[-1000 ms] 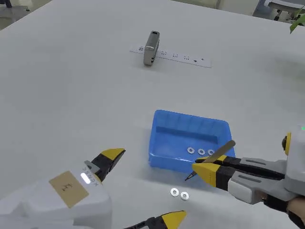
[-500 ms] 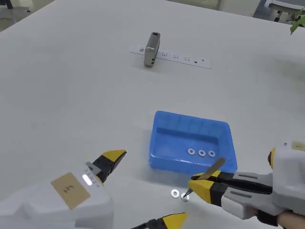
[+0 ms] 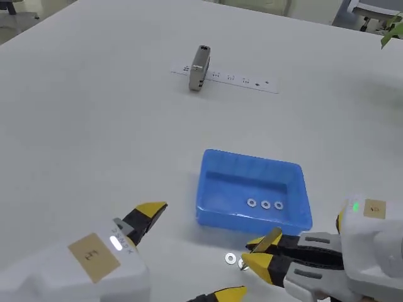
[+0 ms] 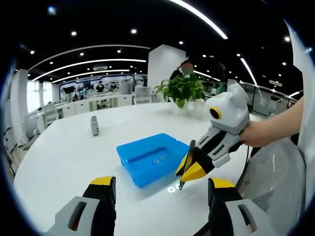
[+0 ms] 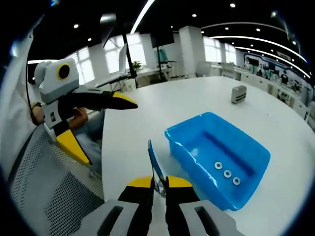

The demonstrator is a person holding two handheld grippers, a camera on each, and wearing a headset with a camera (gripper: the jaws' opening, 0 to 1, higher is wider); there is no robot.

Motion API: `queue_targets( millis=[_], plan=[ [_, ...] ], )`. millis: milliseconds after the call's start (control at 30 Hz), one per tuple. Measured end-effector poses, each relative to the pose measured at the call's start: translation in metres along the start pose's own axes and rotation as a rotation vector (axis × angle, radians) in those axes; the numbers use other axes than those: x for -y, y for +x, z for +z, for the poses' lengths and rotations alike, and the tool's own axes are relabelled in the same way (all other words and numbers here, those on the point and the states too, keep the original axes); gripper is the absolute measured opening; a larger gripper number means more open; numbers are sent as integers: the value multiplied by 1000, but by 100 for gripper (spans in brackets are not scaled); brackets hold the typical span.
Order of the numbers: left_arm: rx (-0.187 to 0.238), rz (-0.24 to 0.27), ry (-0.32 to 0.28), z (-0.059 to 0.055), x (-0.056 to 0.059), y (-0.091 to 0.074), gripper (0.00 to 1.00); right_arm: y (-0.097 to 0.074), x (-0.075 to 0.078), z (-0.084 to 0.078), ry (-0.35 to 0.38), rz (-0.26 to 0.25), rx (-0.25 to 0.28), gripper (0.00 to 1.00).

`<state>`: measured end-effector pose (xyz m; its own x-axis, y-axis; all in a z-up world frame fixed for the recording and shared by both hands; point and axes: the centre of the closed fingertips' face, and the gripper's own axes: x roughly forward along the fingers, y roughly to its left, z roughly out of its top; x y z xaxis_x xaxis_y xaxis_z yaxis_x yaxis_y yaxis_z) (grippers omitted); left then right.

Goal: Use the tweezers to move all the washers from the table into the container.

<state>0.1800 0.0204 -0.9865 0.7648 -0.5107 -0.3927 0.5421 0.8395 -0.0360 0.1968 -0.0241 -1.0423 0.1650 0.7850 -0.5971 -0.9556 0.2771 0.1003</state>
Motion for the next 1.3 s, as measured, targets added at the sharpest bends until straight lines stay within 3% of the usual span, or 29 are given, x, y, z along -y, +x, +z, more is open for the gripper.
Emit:
queue_targets(
  millis=[67, 200, 367, 700, 800, 967, 1300],
  plan=[
    [0, -1, 1, 0, 0, 0, 77, 1, -2, 0, -62, -6, -10, 4],
    [-1, -1, 2, 0, 0, 0, 77, 1, -5, 0, -116, -17, -21, 4],
    [0, 1, -2, 0, 0, 0, 77, 2, -3, 2, -69, -22, -7, 4],
    [1, 7, -2, 0, -2, 0, 77, -15, 1, 36, -53, -31, 89, 4],
    [1, 8, -5, 0, -2, 0, 77, -22, 8, 50, -40, -65, 137, 4],
    [3, 8, -6, 0, -2, -1, 77, -35, 24, 70, 67, -102, 253, 4],
    [3, 4, -7, 0, -2, 0, 77, -31, 53, 73, 175, -133, 276, 4]
  ],
)
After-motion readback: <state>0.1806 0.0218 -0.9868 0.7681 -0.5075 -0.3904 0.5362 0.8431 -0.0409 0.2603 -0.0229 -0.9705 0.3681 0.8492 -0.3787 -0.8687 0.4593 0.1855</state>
